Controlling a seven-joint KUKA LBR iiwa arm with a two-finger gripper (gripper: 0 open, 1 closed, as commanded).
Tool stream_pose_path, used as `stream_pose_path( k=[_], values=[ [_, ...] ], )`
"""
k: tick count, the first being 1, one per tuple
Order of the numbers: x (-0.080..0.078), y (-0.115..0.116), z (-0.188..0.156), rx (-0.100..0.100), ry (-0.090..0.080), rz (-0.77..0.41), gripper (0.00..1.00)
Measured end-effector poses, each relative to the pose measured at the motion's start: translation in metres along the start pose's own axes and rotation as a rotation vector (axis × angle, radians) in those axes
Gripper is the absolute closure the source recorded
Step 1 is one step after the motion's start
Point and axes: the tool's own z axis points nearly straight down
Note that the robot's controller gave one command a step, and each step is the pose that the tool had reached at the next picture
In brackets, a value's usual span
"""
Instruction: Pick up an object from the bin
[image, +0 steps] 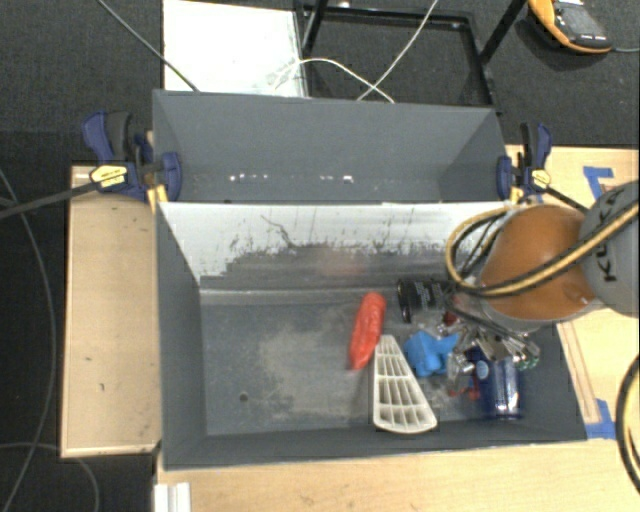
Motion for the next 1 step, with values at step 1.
stream_pose_path(
  k=[1],
  values=[
    [-0.0071,0.006,-0.0002,0.004,-0.005,-0.018,1.0]
  ],
)
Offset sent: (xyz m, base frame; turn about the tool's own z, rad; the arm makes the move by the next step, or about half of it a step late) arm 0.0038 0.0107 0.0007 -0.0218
